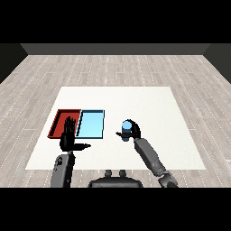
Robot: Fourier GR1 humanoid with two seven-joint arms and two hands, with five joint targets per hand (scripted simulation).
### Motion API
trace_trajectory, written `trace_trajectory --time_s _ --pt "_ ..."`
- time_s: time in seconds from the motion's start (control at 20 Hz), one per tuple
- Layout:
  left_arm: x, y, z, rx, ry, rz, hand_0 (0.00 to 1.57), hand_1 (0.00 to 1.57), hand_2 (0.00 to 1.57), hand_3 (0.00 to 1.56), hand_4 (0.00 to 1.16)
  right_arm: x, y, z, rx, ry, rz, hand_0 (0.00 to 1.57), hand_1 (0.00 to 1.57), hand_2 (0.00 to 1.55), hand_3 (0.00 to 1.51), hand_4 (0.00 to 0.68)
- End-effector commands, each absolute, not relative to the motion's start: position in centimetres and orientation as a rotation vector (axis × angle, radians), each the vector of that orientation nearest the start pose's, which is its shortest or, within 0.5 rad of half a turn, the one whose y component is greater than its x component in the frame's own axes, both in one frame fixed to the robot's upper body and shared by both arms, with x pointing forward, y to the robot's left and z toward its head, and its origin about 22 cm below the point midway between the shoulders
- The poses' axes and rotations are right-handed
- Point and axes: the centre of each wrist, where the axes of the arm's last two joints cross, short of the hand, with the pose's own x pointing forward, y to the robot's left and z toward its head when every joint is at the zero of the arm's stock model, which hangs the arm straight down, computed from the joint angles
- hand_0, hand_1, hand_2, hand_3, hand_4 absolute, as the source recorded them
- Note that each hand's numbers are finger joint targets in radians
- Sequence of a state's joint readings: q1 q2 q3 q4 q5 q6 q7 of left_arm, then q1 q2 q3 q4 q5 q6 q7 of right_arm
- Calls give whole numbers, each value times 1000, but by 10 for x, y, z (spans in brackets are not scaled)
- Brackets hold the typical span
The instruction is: Pick the blue can and put it in the blue box
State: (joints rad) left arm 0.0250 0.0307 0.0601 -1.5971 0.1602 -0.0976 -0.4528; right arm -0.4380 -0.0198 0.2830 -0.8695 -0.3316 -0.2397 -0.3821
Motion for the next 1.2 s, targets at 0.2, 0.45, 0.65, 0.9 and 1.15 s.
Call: trace_trajectory --time_s 0.2,0.45,0.65,0.9,1.15 --pt "236 231 -5 -85 -2021 20 0 0 0 0 0 330 -147 -14 168 -1676 46 1489 1489 1453 1408 653" --pt "260 217 -8 -151 -1945 11 0 0 0 0 0 320 -134 3 151 -1769 60 1502 1502 1457 1405 648" --pt "254 200 -9 -202 -1903 -13 0 0 0 0 0 325 -121 16 216 -1860 120 1441 1441 1428 1411 665" --pt "262 191 -7 -249 -1881 -16 0 0 0 0 0 318 -106 34 221 -1880 102 1432 1432 1448 1419 659" --pt "282 181 0 -232 -1843 -48 0 0 0 0 0 329 -124 30 236 -1892 122 1431 1431 1437 1412 654"
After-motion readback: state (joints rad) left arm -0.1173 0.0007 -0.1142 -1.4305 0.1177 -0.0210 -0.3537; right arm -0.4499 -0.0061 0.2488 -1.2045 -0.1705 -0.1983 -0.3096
